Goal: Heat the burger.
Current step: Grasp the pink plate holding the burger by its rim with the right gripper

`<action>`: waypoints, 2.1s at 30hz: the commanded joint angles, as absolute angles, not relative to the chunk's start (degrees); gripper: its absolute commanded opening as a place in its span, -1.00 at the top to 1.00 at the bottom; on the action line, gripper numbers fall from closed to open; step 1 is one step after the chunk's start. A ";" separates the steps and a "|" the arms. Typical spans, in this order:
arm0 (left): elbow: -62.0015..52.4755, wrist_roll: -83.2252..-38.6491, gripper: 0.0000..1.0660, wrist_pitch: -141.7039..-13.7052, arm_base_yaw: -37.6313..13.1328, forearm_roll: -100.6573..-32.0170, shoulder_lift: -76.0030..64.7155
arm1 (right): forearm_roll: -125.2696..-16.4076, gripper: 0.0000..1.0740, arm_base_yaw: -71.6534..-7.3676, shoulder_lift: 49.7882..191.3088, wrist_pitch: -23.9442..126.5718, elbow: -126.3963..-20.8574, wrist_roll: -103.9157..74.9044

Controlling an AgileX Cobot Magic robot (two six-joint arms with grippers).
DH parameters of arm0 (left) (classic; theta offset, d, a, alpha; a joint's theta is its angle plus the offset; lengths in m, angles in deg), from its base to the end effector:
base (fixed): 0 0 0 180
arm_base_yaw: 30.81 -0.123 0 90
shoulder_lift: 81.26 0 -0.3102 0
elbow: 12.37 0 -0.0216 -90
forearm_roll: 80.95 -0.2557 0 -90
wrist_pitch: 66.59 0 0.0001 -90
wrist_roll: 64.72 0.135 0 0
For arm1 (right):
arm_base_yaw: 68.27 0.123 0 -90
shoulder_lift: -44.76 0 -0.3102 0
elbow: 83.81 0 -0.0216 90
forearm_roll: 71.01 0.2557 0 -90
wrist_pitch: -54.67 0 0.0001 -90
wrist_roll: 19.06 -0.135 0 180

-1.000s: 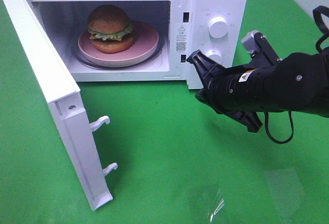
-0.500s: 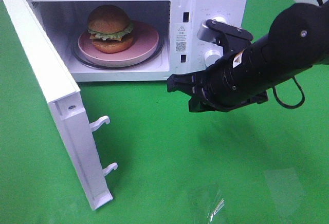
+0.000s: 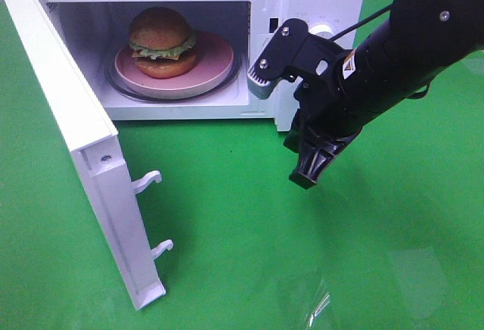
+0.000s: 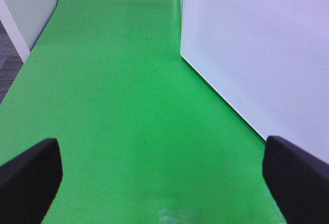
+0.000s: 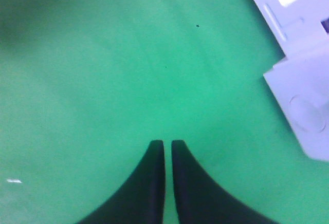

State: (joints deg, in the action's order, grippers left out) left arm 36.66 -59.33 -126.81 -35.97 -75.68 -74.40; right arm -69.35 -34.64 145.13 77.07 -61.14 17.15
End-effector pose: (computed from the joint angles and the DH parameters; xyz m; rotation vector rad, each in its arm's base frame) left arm 0.0134 -0.0096 0.2622 0.0082 2.0231 0.0068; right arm 0.2977 0.1998 0.1956 -1.4285 2.0980 0.0068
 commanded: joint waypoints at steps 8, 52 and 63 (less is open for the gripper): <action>36.89 -59.39 -0.83 -126.00 -35.97 -75.50 -75.26 | -70.32 0.80 -34.87 144.78 77.41 -61.65 49.35; 36.89 -59.39 -0.83 -126.00 -35.97 -75.50 -75.26 | -88.03 -0.74 -27.65 161.86 78.44 -85.32 38.12; 36.89 -59.39 -0.83 -126.00 -35.97 -75.50 -75.26 | -88.08 -0.70 -27.76 170.80 78.50 -95.46 36.80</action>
State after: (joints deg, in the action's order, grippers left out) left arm 36.66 -59.33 -126.81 -35.97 -75.68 -74.40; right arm -87.91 -27.82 168.85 78.56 -93.11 37.60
